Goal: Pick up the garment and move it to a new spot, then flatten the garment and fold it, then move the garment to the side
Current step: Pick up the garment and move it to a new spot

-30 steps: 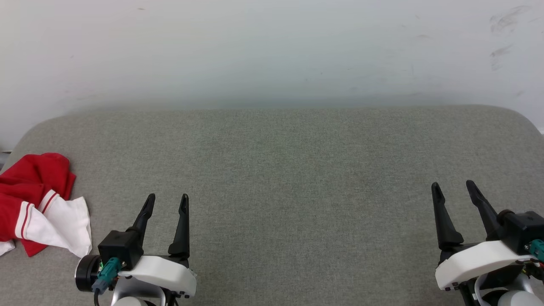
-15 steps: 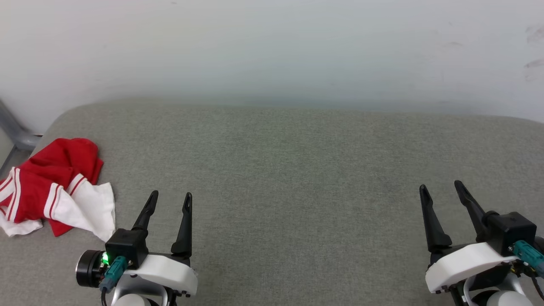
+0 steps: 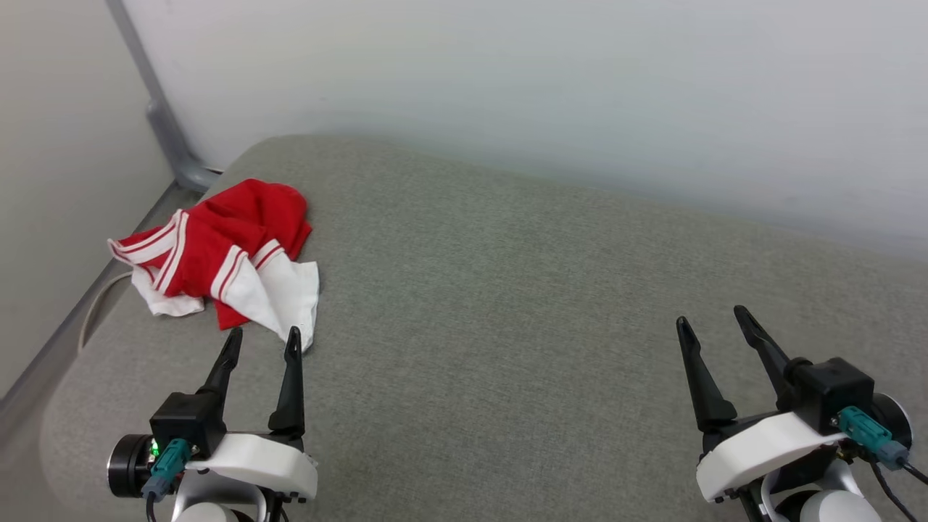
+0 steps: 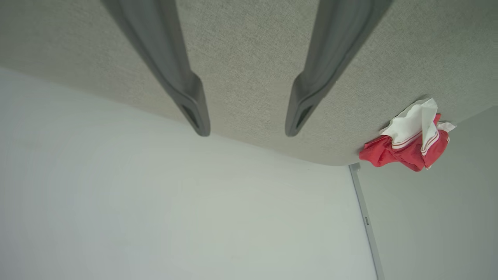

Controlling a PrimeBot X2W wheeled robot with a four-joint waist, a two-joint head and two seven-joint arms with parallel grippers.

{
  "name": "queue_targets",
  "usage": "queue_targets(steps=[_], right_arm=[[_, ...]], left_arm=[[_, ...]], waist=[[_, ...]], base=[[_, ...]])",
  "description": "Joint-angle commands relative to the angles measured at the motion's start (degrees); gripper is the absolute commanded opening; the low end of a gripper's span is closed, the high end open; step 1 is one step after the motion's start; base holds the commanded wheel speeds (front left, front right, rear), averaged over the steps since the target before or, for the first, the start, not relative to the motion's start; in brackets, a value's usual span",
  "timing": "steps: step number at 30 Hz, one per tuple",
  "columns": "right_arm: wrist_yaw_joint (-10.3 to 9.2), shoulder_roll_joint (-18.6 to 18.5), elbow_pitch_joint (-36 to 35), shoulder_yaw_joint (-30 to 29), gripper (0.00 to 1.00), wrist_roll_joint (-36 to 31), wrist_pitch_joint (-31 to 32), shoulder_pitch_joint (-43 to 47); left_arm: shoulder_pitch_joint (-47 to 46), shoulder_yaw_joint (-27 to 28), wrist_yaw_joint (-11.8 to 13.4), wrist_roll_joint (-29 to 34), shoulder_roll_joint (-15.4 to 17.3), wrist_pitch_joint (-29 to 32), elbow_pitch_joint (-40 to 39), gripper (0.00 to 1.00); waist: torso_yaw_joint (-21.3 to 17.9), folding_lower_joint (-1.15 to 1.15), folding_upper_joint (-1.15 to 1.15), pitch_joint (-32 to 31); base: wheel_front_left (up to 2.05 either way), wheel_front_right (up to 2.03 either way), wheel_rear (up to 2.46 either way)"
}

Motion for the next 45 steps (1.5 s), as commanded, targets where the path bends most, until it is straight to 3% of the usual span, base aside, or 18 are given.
queue_targets(steps=[1,12,24,30,36,45], right_arm=[[-0.04,0.09,0.13,-0.02,1.00,-0.13,-0.37,-0.56],[-0.04,0.09,0.85,1.63,1.00,-0.77,-1.23,-1.28],[-0.04,0.08,0.56,2.48,1.00,-0.90,-1.34,-1.50],[-0.04,0.09,0.00,2.35,1.00,-1.00,-0.83,-1.10],[-0.04,0.08,-2.25,1.60,1.00,-2.96,0.26,-2.74],[-0.04,-1.14,-5.12,1.93,1.00,-4.59,1.64,-7.05]], left_arm=[[0.13,0.34,-0.11,-0.23,-0.09,-0.15,0.10,1.00],[0.69,2.20,-0.21,-0.34,-0.14,-0.15,0.66,1.00],[0.30,3.28,-0.24,-0.57,-0.20,-0.15,0.66,1.00],[-1.45,5.11,0.17,-1.19,-0.20,-0.14,1.64,1.00],[-8.22,6.87,1.54,-3.19,0.31,0.72,8.57,1.00],[-23.95,10.30,1.56,-8.20,5.99,9.50,19.29,1.00]], waist=[[2.28,0.00,0.00,-0.01],[8.24,0.00,0.00,-0.39],[9.54,0.00,0.00,-0.19],[8.61,0.00,0.00,0.49],[6.04,0.00,0.00,4.53],[-0.90,0.00,0.00,15.39]], base=[[0.00,0.00,0.00],[0.00,0.00,0.00],[0.00,0.00,0.00],[0.00,0.00,0.00],[0.00,0.00,0.00],[0.00,0.00,0.00]])
